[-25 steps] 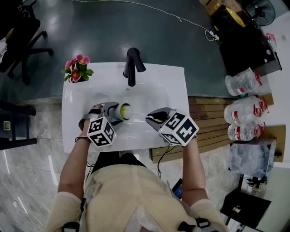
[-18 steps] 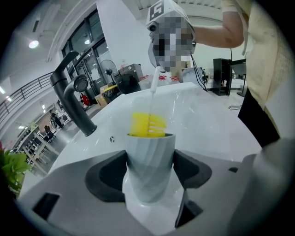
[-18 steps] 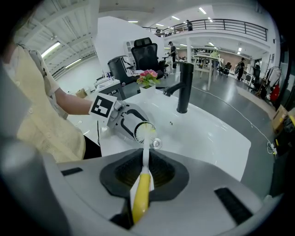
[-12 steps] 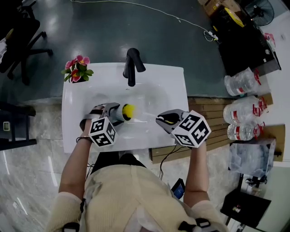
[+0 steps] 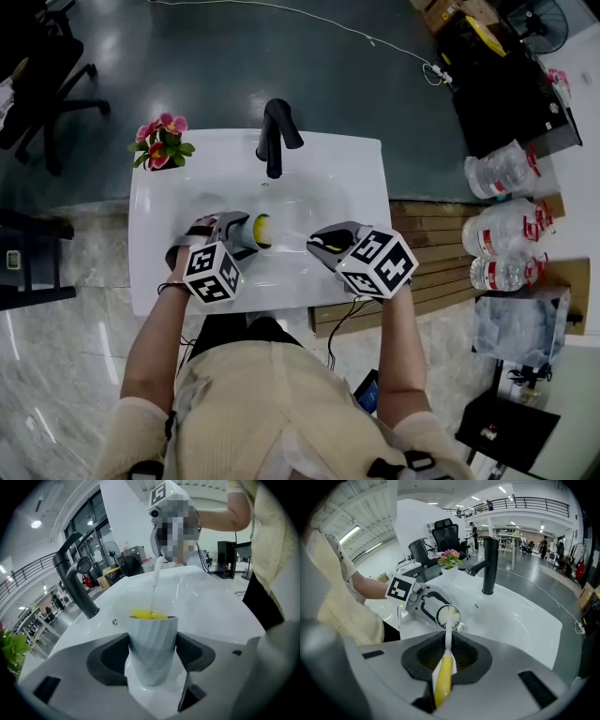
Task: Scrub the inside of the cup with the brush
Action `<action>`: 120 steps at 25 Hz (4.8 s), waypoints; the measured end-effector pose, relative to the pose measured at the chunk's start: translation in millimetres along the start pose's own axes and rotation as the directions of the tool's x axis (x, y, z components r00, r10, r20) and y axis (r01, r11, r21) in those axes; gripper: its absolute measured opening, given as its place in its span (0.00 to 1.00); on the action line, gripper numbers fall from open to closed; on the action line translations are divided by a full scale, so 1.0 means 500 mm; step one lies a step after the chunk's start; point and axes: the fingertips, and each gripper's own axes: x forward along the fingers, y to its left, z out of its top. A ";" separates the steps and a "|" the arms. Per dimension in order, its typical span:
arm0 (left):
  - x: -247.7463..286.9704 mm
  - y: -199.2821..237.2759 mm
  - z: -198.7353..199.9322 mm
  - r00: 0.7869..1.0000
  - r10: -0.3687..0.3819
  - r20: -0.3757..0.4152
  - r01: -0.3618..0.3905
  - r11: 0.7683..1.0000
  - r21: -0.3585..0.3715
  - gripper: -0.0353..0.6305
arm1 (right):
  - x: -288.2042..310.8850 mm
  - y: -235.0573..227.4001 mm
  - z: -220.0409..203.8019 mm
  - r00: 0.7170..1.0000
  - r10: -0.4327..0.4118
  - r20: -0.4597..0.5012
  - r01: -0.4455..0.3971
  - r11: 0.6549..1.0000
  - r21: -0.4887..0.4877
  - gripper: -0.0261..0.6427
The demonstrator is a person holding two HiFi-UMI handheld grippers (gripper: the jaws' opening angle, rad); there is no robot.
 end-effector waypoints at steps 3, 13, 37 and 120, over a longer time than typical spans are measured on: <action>-0.003 0.006 0.001 1.000 0.011 0.008 -0.011 1.000 -0.012 0.53 | 0.024 0.005 0.010 1.000 -0.003 -0.005 0.003 1.000 -0.012 0.11; -0.002 0.001 0.000 1.000 0.015 -0.001 -0.015 1.000 0.011 0.53 | 0.082 0.035 0.027 0.991 -0.068 -0.111 0.050 0.986 -0.157 0.11; 0.012 -0.007 0.003 1.000 -0.005 -0.008 0.005 1.000 0.012 0.53 | 0.056 0.074 0.028 0.953 -0.249 -0.175 0.115 0.826 -0.552 0.11; -0.032 -0.006 -0.024 0.998 -0.022 -0.054 0.017 0.995 -0.098 0.53 | -0.085 0.044 0.052 0.948 -0.299 0.108 0.312 0.940 -0.137 0.11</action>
